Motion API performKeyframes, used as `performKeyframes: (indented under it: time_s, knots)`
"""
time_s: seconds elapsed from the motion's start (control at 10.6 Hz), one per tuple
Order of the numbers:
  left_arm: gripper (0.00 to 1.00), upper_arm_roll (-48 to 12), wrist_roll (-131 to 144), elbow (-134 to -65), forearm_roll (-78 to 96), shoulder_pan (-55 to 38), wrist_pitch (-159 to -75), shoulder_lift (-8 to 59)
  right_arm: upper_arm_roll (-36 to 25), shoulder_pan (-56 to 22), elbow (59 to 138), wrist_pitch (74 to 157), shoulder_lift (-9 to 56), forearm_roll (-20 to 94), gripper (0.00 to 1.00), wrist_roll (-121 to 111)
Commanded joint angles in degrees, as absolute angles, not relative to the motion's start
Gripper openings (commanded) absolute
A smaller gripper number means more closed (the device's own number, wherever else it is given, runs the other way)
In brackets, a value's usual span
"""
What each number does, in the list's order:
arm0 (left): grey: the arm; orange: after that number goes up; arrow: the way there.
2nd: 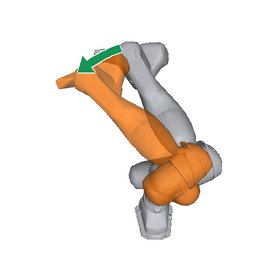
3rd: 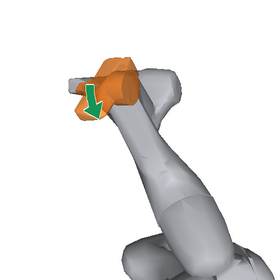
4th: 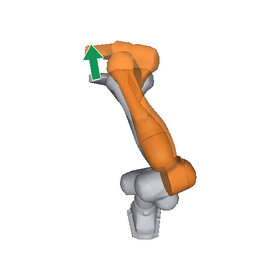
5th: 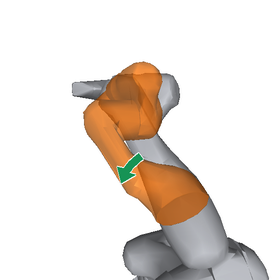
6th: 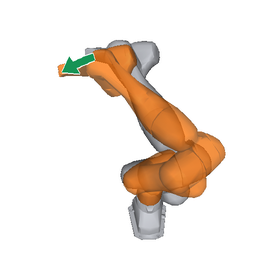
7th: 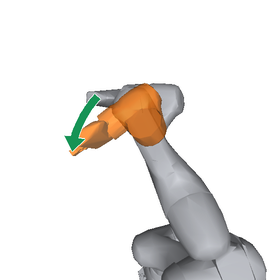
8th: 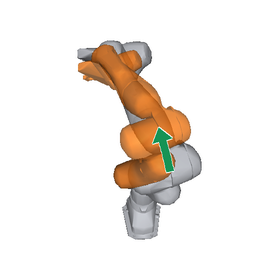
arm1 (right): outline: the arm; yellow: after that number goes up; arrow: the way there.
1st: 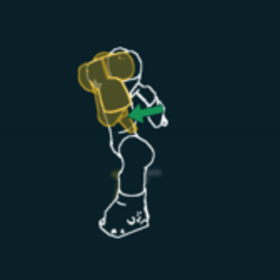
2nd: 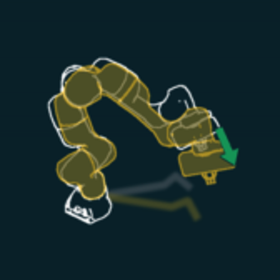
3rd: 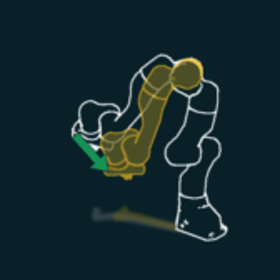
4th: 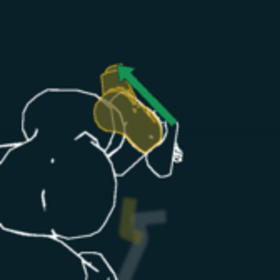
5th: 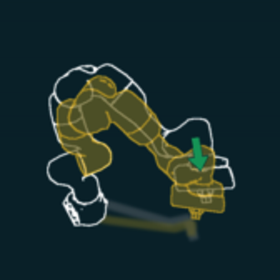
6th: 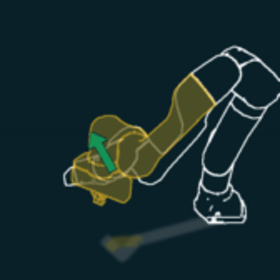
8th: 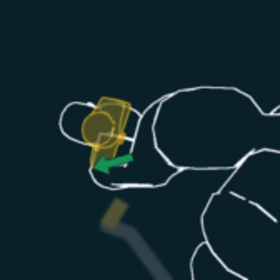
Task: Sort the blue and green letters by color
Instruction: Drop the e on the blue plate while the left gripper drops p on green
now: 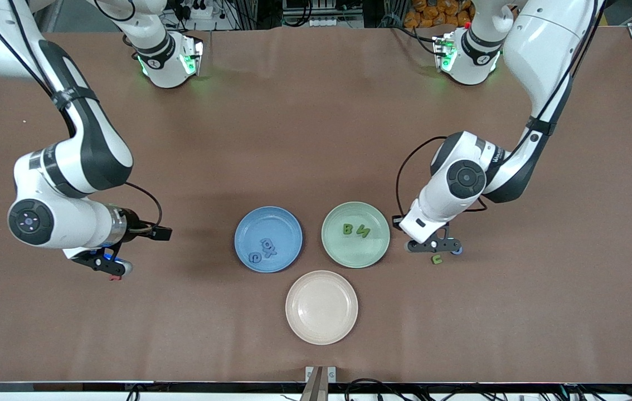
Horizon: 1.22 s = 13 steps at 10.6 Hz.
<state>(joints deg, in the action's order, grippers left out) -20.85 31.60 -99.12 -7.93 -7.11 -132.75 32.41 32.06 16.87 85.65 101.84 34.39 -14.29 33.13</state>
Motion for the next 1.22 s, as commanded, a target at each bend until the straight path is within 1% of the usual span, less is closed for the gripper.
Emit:
performKeyframes:
  time_s: [0.0,0.19,0.28,0.38,0.47,0.56,0.75,0.94,1.03,1.13]
  knots:
    - [0.00,-20.92,33.30,-91.42,-4.13,-10.97,-131.48,37.95,33.05,23.10,95.95,111.07,33.49,-17.93,1.00,23.59]
    - [0.00,-20.57,39.51,-88.17,-4.13,-13.96,-131.48,40.51,33.48,28.19,101.57,117.48,33.14,-17.93,1.00,19.00]
    - [0.00,-20.31,41.46,-87.89,-4.30,-15.11,-131.48,40.69,33.66,29.95,105.69,121.42,31.48,-17.93,1.00,19.07]
    - [0.74,-20.22,41.57,-87.89,-4.57,-15.20,-131.48,40.69,33.58,31.54,110.52,127.38,28.94,-17.84,1.00,19.59]
    - [1.00,-20.21,41.57,-87.98,-5.01,-14.77,-131.48,40.26,33.57,32.51,115.09,133.71,26.65,-17.84,1.00,20.82]
    - [1.00,-20.13,41.57,-87.89,-5.10,-14.42,-131.31,39.73,33.57,32.52,118.27,137.25,25.33,-17.84,1.00,24.92]
    - [1.00,-18.20,40.35,-88.07,-6.14,-13.89,-128.17,38.15,33.57,32.61,119.27,137.73,24.96,-17.84,1.00,30.66]
    - [1.00,-16.35,34.57,-88.68,-12.11,-11.88,-125.08,37.00,32.96,33.92,119.27,137.38,25.31,-18.19,1.00,36.36]
    - [1.00,-16.35,34.28,-88.59,-12.56,-9.78,-125.07,37.26,31.39,34.19,118.92,137.46,26.79,-19.24,1.00,36.65]
    - [1.00,-16.26,34.71,-88.59,-12.66,-8.28,-125.07,38.05,28.85,34.02,118.31,137.90,29.59,-19.51,1.00,36.91]
